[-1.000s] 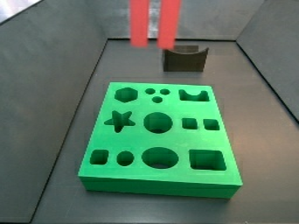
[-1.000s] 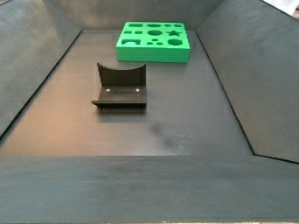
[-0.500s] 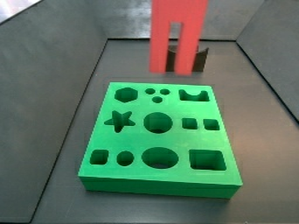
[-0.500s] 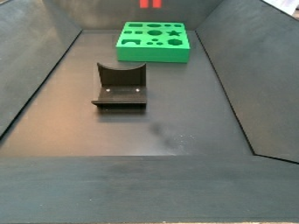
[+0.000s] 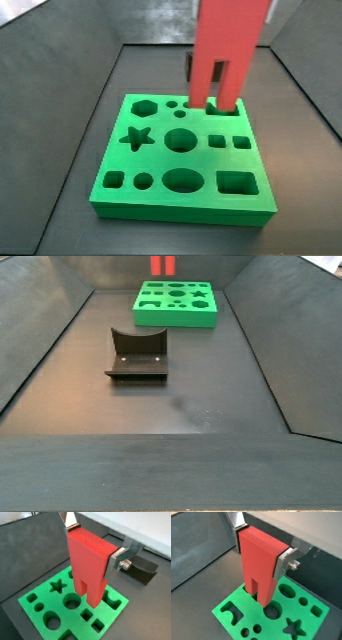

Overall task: Pick up the double-square object. Move up. Place the double-square object on the fixture. Regrasp the double-square object. Move to above the board. Insert the double-square object.
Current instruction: Insert the double-square object.

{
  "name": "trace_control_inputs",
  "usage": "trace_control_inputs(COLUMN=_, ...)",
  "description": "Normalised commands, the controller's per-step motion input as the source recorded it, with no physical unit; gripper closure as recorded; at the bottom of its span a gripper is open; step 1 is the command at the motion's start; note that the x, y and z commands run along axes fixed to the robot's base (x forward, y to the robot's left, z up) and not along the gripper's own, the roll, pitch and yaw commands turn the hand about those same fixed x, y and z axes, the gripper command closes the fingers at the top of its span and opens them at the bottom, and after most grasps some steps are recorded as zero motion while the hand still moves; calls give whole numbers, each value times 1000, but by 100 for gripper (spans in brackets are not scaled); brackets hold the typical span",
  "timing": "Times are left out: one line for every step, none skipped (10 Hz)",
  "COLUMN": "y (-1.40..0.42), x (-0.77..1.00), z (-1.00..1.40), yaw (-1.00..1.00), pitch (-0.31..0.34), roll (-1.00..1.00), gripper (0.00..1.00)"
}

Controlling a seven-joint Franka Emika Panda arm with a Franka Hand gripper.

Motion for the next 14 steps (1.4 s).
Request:
trace_control_inputs(y=-49, x=817, z=-274, yaw=0, pitch=-19, roll=0, gripper=100)
trace_control_inputs(y=-66, x=774, z=-317, yaw=0, pitch=-59, roll=0, gripper=100)
trace_control_inputs(y=-80, x=720, z=-369, yaw=0, pitch=-104, roll=0, gripper=100)
trace_control_inputs(y=-89, x=626, z=-391, yaw=0, pitch=-166, roll=0, gripper=100)
trace_control_inputs(y=-86, x=617, z=-397, yaw=0, pitch=-180, roll=0, gripper=100)
trace_control_inputs(y=-100, x=586, z=-420, yaw=0, pitch=-196, roll=0, gripper=100)
trace_control_inputs(y=0, x=231, z=-211, yaw=0, pitch=-136, roll=54, gripper=100)
trace_control_inputs(y=0, x=0, z=0, yaw=0, pitch=0, roll=17, gripper=100)
trace_control_inputs(y=0, x=-120, z=-354, yaw=11, pitch=-126, roll=96, gripper=100)
trace_control_inputs(y=-20, x=-91, z=-320, yaw=0, pitch=-160, roll=56, gripper=100)
trace_control_inputs(y=-43, x=0, z=-240, yaw=0, pitch=-40, roll=0, gripper=100)
trace_control_inputs(y=-97, x=-160, z=-426, yaw=0, pitch=-157, roll=46, gripper=100)
trace_control_inputs(y=-83, x=-300, z=-483, yaw=14, pitch=-120, roll=83, gripper=100)
trace_control_inputs(y=-100, x=-417, z=-491, yaw=51, pitch=-93, roll=104, gripper=100)
